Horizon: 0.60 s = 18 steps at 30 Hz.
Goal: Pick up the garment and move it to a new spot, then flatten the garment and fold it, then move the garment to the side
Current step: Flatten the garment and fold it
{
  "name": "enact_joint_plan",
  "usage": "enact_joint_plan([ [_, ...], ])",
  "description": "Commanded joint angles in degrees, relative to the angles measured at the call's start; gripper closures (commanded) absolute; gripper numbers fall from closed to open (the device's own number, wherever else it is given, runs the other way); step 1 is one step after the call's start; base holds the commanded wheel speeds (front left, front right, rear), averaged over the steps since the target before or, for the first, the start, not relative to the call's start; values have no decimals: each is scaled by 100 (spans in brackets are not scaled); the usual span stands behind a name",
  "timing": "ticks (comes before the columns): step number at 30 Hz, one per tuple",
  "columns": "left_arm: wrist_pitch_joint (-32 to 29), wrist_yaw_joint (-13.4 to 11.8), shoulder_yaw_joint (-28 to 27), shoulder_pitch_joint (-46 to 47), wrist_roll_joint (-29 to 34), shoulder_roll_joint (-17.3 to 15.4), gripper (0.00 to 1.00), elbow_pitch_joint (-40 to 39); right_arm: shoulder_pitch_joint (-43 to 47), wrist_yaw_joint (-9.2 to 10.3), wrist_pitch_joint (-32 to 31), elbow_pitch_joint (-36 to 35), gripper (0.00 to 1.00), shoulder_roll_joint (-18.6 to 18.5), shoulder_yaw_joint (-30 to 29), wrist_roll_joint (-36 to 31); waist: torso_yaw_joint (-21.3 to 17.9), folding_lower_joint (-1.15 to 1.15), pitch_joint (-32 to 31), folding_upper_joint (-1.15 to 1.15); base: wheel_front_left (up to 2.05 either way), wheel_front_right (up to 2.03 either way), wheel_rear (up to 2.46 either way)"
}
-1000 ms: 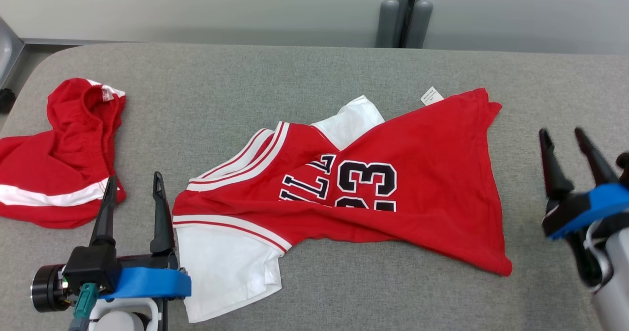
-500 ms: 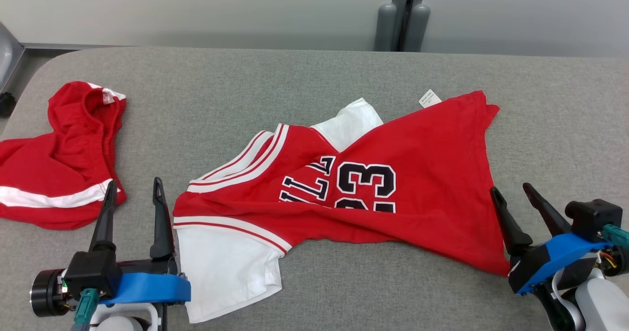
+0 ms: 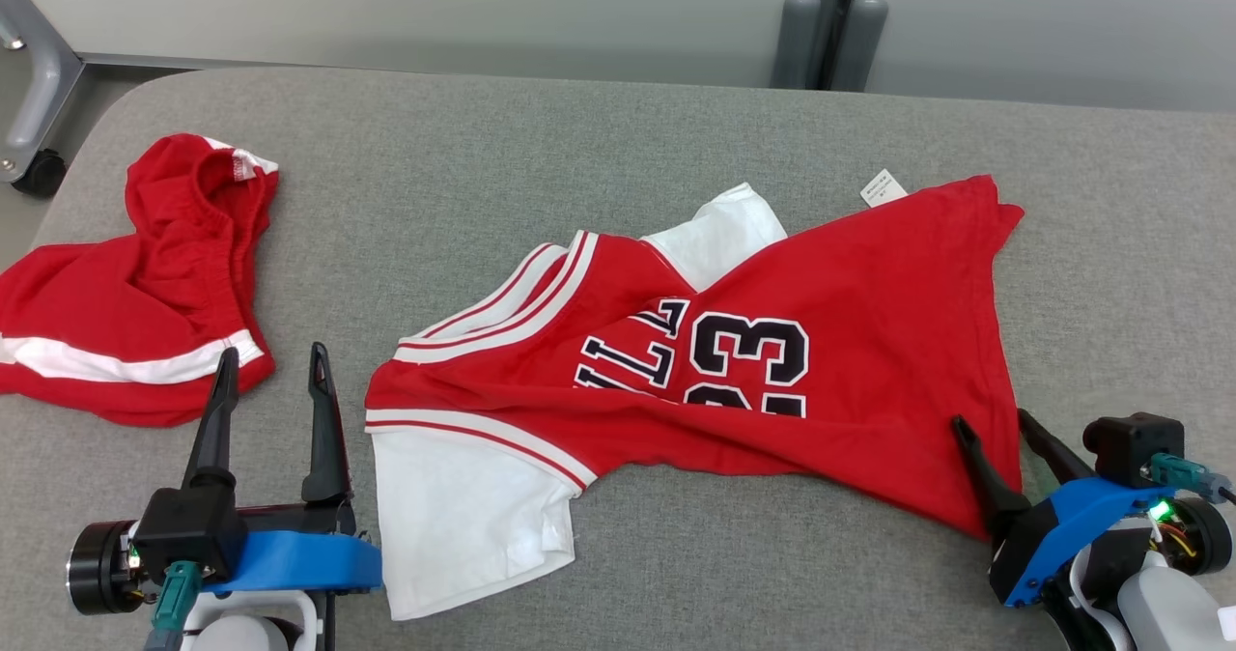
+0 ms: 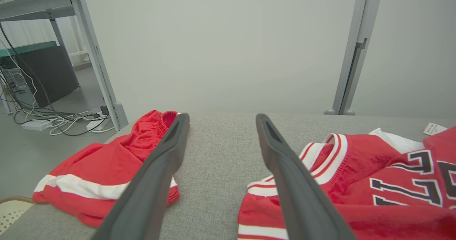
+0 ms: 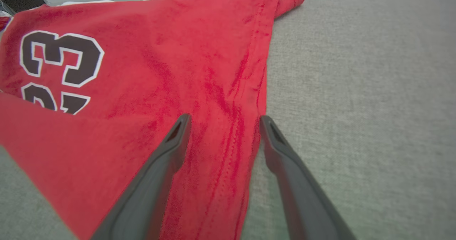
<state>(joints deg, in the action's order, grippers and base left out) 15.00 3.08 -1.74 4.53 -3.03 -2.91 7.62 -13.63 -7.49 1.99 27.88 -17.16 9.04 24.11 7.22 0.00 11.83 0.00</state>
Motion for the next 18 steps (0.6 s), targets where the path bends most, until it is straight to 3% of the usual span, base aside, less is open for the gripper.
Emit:
enact_joint_plan([
  [1, 27, 9, -1, 64, -24, 4, 0, 1, -104, -1, 0, 111, 0, 9, 50, 43, 22, 0, 27, 0, 0, 0, 0],
  [11, 27, -11, -27, 117, -15, 4, 0, -6, -419, -1, 101, 569, 0, 73, 239, 177, 21, 0, 98, 0, 0, 0, 0],
  [12, 27, -11, -22, 125, -18, 4, 0, -3, -480, -1, 134, 621, 4, 80, 270, 196, 18, 0, 104, 0, 0, 0, 0],
  [13, 27, -12, -11, 134, -21, 4, 0, 0, -535, -1, 160, 668, 19, 86, 307, 213, 17, 0, 110, 0, 0, 0, 0],
  [14, 27, -12, 1, 147, -26, 4, 0, 6, -600, -1, 224, 708, 55, 112, 351, 229, 17, 0, 115, 0, 0, 0, 0],
  [15, 27, -9, 8, 164, -30, 4, 0, 10, -662, -1, 277, 744, 68, 124, 385, 222, 19, 0, 120, 0, 0, 0, 0],
  [16, 27, -5, 13, 175, -34, 4, 0, 17, -711, -1, 328, 776, 100, 134, 437, 233, 21, 0, 122, 0, 0, 0, 0],
  [18, 27, 0, 18, 178, -36, 4, 0, 33, -816, -1, 473, 822, 100, 135, 524, 246, 22, 0, 122, 0, 0, 0, 0],
])
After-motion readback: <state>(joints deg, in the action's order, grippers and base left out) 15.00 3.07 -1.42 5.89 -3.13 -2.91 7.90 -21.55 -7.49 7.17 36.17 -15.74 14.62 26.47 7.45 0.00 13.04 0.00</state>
